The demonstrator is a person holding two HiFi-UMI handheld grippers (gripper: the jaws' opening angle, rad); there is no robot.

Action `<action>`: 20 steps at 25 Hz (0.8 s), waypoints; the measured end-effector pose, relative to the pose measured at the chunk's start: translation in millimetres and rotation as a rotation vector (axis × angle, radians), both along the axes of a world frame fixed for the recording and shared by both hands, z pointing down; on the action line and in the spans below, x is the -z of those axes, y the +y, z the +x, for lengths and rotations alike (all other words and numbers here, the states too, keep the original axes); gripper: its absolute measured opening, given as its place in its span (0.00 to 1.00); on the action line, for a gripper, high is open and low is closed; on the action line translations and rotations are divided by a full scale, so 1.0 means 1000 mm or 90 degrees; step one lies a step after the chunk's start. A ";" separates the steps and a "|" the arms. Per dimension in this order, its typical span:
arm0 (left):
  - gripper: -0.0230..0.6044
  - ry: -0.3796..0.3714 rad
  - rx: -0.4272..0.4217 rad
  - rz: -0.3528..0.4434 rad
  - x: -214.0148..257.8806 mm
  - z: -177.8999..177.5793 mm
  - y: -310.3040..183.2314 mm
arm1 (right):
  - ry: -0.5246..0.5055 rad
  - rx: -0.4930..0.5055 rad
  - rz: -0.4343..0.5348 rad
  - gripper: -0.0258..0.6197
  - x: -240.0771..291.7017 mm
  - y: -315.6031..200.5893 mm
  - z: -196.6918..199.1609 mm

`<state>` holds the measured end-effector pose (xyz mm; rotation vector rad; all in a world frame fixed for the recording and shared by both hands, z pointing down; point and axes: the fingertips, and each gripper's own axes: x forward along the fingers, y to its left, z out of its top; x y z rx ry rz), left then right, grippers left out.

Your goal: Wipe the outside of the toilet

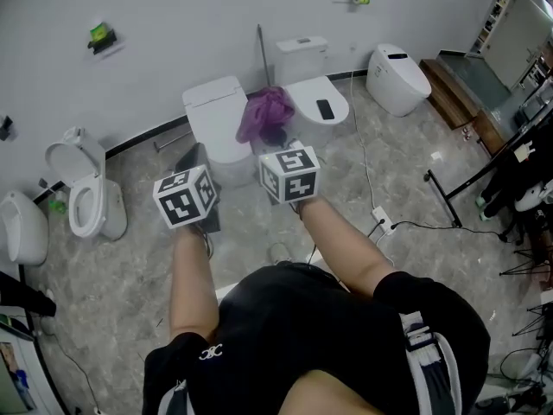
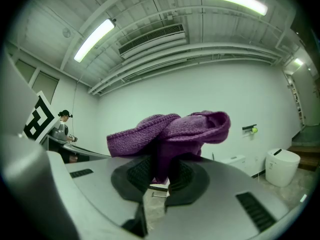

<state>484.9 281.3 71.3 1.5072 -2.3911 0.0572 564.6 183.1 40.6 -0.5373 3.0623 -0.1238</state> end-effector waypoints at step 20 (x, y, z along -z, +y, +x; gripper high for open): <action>0.05 0.009 0.095 -0.017 -0.012 -0.107 -0.172 | 0.033 0.080 0.004 0.11 -0.024 -0.190 -0.112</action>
